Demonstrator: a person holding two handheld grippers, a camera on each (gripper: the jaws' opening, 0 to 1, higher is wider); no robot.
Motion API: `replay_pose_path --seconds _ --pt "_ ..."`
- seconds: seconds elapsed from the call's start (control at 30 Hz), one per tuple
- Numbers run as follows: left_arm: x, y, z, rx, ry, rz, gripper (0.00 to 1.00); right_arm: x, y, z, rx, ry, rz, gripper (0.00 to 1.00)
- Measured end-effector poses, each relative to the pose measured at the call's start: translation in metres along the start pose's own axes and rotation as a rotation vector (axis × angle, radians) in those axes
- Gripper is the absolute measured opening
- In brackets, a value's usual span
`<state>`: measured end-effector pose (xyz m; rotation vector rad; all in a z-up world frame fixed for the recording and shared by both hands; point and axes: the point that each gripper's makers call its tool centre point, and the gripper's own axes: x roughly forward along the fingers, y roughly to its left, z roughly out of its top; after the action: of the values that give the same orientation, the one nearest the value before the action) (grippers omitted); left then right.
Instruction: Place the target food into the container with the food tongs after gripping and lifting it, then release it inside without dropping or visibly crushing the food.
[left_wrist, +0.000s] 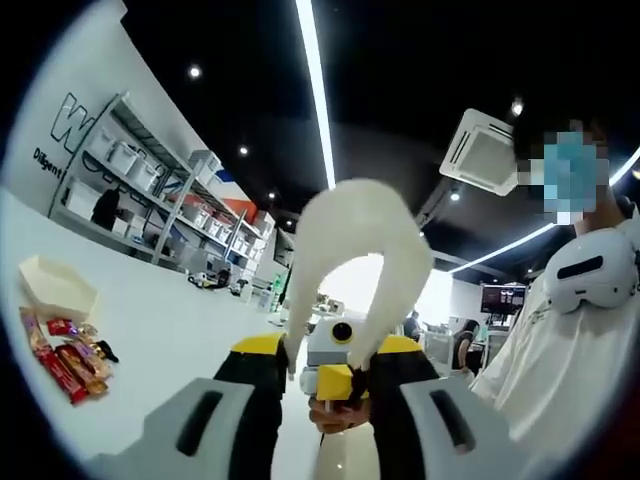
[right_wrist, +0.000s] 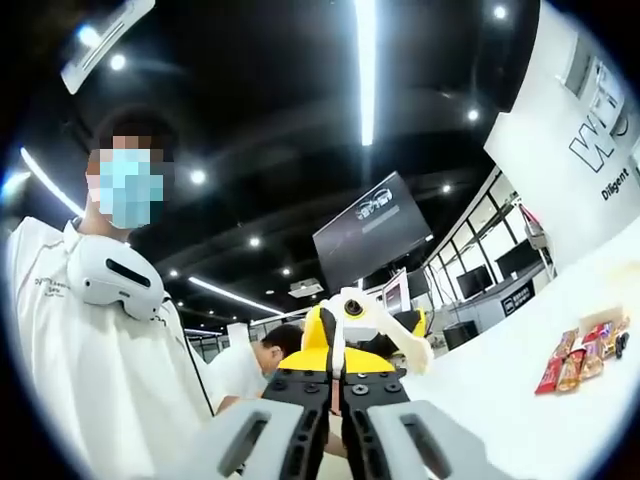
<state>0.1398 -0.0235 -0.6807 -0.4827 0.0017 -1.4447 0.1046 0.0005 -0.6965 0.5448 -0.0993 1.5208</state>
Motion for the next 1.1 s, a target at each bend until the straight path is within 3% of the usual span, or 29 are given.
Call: replay_pose_path --seconds 0.33,0.53,0.63,0.87,0.97,1.1 --pt "0.005 -0.004 -0.002 -0.011 -0.008 0.0 0.32 0.003 0.003 -0.005 -0.002 0.009 -0.001 0.0" --pt "0.005 -0.007 0.0 -0.006 -0.004 -0.014 0.27 0.005 0.005 -0.005 -0.017 0.011 -0.01 0.0" --pt "0.002 -0.011 -0.007 -0.007 0.049 -0.032 0.26 0.004 0.005 -0.013 -0.029 0.063 -0.008 0.0" --pt "-0.004 0.0 -0.009 0.021 0.103 0.014 0.27 0.003 -0.008 -0.027 -0.07 0.182 -0.085 0.0" --pt "-0.009 0.005 -0.006 0.027 0.112 0.029 0.27 -0.003 -0.012 -0.026 -0.068 0.195 -0.102 0.0" --pt "-0.017 0.023 -0.009 0.084 0.158 0.109 0.27 -0.017 -0.03 -0.031 -0.108 0.248 -0.213 0.01"
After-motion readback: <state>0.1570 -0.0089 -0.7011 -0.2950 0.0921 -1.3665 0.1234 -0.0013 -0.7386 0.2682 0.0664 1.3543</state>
